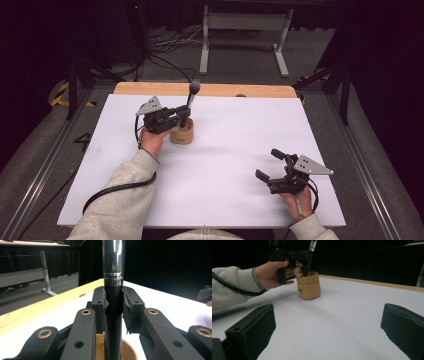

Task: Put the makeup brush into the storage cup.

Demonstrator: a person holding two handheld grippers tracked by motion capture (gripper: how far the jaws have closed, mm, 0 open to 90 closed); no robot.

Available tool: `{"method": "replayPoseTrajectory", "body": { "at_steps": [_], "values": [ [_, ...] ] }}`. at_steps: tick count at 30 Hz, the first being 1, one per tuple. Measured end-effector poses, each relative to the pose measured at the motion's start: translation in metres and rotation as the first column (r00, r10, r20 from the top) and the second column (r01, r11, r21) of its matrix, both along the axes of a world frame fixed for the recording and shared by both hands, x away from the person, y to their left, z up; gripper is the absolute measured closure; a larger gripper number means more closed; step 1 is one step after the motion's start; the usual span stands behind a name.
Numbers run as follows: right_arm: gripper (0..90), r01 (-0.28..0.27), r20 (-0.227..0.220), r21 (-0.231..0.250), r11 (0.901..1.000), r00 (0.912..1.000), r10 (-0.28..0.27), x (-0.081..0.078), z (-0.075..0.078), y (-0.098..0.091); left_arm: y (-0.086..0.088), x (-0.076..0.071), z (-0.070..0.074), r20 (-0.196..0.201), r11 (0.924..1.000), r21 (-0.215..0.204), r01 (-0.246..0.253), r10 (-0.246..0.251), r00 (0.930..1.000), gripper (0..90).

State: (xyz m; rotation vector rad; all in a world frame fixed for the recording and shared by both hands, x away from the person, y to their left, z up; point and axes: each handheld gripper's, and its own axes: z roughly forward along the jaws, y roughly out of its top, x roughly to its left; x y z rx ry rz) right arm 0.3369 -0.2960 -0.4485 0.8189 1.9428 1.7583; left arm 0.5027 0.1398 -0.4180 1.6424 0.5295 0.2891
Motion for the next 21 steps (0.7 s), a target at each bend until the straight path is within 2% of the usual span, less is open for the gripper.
{"method": "replayPoseTrajectory", "body": {
  "at_steps": [7,11,17,21],
  "values": [
    [0.0,-0.001,0.001,-0.001,1.0000,1.0000,0.001,0.0003,-0.0002,0.0002,0.0008,-0.0011,-0.0014,0.004,1.0000,0.002,-0.003,0.003,1.0000,73.9],
    [0.0,-0.003,0.001,0.001,1.0000,1.0000,0.003,0.0000,-0.0001,0.0000,0.0032,-0.0019,-0.0015,0.008,0.9997,0.017,-0.019,0.019,0.9998,73.8],
    [0.0,-0.004,-0.003,0.002,1.0000,1.0000,0.004,0.0002,-0.0003,0.0003,0.0070,-0.0025,-0.0045,0.012,0.9991,0.040,-0.017,0.016,0.9998,73.8],
    [0.0,-0.004,-0.002,0.001,1.0000,1.0000,0.004,0.0003,-0.0003,0.0004,0.0066,-0.0029,-0.0074,0.009,0.9992,0.038,-0.015,0.014,0.9999,73.8]
  ]
}}
